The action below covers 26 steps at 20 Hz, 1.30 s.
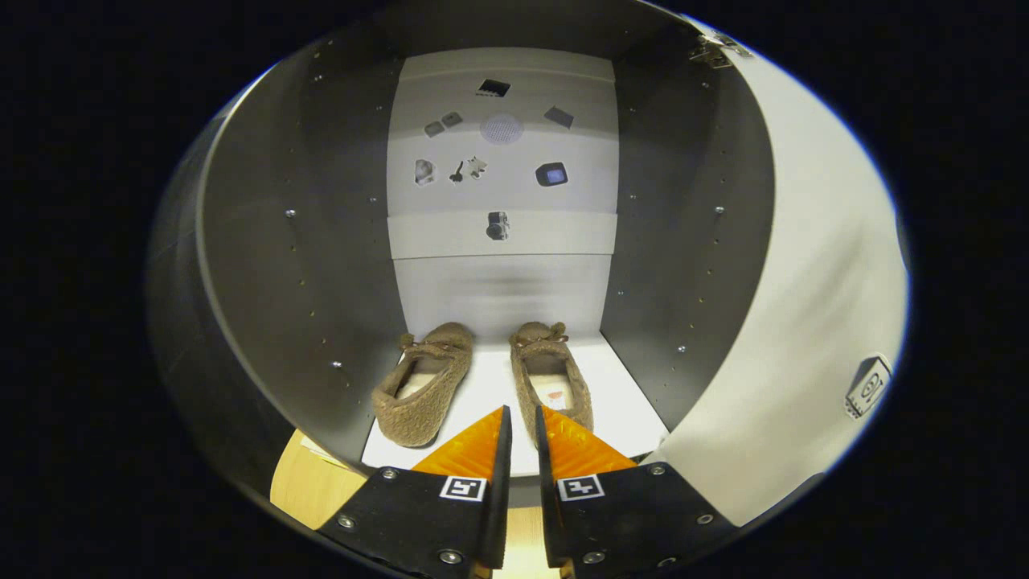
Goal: Open the shoe cabinet door, grab the shoes and put them into the shoe cabinet, then close the shoe cabinet door.
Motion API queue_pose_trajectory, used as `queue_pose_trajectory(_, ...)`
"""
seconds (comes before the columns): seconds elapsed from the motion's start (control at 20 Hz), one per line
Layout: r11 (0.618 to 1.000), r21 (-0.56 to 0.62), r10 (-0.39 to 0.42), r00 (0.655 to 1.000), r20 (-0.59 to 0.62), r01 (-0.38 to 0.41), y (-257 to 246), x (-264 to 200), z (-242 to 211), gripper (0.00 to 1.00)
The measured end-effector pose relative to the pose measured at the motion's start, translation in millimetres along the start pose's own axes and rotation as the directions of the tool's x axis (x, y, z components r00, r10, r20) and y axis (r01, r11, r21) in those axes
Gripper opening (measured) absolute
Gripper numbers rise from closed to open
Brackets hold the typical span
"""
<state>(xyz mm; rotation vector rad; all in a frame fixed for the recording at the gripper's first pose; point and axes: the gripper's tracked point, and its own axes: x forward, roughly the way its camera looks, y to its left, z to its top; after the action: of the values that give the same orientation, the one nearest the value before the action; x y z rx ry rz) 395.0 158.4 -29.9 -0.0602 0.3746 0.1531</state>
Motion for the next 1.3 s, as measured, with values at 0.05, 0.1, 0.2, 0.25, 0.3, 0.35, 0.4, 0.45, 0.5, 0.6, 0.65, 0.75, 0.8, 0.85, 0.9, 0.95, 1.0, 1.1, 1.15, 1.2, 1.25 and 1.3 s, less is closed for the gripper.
queue_pose_trajectory(0.05, 1.0, 0.002, -0.008, 1.0, 0.001, 0.008, -2, -10, -2, 0.18)
queue_pose_trajectory(0.1, 1.0, 0.009, -0.009, 1.0, 0.001, 0.009, -3, -18, -3, 0.19)
queue_pose_trajectory(0.2, 1.0, 0.022, -0.017, 1.0, 0.01, 0.017, -6, -34, -5, 0.18)
queue_pose_trajectory(0.25, 0.999, 0.024, -0.023, 1.0, 0.01, 0.023, -8, -42, -7, 0.18)
queue_pose_trajectory(0.3, 0.999, 0.026, -0.028, 1.0, 0.011, 0.028, -9, -52, -10, 0.18)
queue_pose_trajectory(0.35, 0.999, 0.027, -0.031, 0.999, 0.013, 0.031, -10, -62, -12, 0.18)
queue_pose_trajectory(0.4, 0.999, 0.027, -0.037, 0.999, 0.018, 0.037, -12, -73, -14, 0.18)
queue_pose_trajectory(0.45, 0.999, 0.025, -0.041, 0.999, 0.021, 0.041, -12, -82, -15, 0.19)
queue_pose_trajectory(0.5, 0.999, 0.026, -0.048, 0.999, 0.026, 0.047, -14, -91, -17, 0.18)
queue_pose_trajectory(0.6, 0.998, 0.037, -0.047, 0.998, 0.036, 0.046, -14, -112, -20, 0.18)
queue_pose_trajectory(0.65, 0.998, 0.04, -0.053, 0.998, 0.041, 0.051, -15, -123, -23, 0.18)
queue_pose_trajectory(0.75, 0.997, 0.04, -0.069, 0.996, 0.05, 0.067, -20, -146, -28, 0.18)
queue_pose_trajectory(0.8, 0.997, 0.044, -0.073, 0.996, 0.055, 0.07, -23, -159, -31, 0.18)
queue_pose_trajectory(0.85, 0.996, 0.048, -0.077, 0.995, 0.059, 0.074, -25, -171, -35, 0.18)
queue_pose_trajectory(0.9, 0.996, 0.051, -0.082, 0.995, 0.059, 0.079, -29, -185, -39, 0.19)
queue_pose_trajectory(0.95, 0.995, 0.053, -0.088, 0.994, 0.058, 0.085, -32, -197, -44, 0.19)
queue_pose_trajectory(1.0, 0.994, 0.06, -0.1, 0.993, 0.057, 0.097, -38, -209, -50, 0.19)
queue_pose_trajectory(1.1, 0.99, 0.055, -0.131, 0.99, 0.057, 0.128, -52, -235, -60, 0.19)
queue_pose_trajectory(1.15, 0.988, 0.047, -0.15, 0.987, 0.057, 0.147, -60, -248, -67, 0.19)
queue_pose_trajectory(1.2, 0.985, 0.044, -0.167, 0.984, 0.062, 0.164, -69, -261, -72, 0.2)
queue_pose_trajectory(1.25, 0.983, 0.052, -0.178, 0.982, 0.063, 0.175, -76, -271, -76, 0.2)
queue_pose_trajectory(1.3, 0.982, 0.072, -0.182, 0.981, 0.063, 0.177, -82, -283, -81, 0.21)
